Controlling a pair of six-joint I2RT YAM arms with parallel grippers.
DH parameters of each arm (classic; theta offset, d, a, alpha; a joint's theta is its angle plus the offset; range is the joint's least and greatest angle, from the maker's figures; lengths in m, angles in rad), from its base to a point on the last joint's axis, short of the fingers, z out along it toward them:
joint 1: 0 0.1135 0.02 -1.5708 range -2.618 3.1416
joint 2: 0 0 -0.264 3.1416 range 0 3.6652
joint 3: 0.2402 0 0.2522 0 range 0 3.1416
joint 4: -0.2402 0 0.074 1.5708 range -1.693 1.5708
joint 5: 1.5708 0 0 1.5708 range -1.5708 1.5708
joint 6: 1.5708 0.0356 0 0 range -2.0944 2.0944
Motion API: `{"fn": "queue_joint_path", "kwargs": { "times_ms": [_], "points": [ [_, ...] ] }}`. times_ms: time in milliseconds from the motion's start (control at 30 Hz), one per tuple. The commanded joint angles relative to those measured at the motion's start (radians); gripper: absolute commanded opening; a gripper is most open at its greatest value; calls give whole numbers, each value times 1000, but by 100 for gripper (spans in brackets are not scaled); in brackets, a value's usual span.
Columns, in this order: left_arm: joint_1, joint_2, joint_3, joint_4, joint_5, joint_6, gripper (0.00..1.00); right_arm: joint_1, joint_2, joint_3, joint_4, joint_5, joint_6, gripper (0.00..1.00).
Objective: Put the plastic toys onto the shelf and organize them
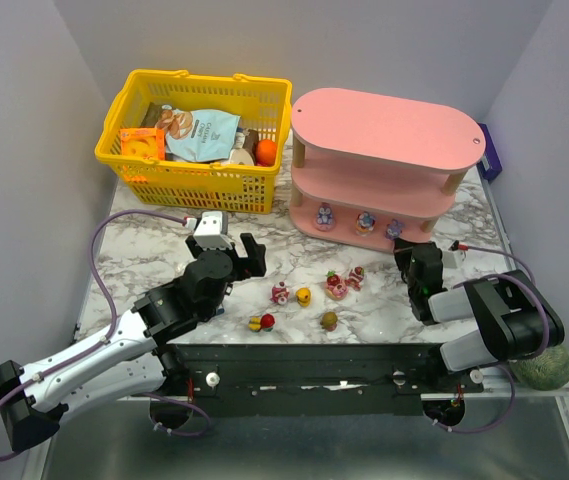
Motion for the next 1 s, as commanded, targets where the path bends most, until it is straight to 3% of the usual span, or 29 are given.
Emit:
{"fn": "queue_joint_path", "kwargs": {
  "times_ms": [0,367,533,867,967],
  "points": [
    [9,3,-2,21,10,11,99,-8,5,28,-4,71,5,1],
    [9,-4,-6,17,14,8,99,-36,4,49,-32,75,13,1],
    [9,-9,-6,14,15,5,99,-36,-79,39,-78,60,-6,1],
    [11,-56,0,-17,53,-20,99,-36,-479,125,-751,87,-21,1],
    [11,-72,1,-32,67,-29,99,-36,-593,126,-848,51,-70,2]
  ]
}}
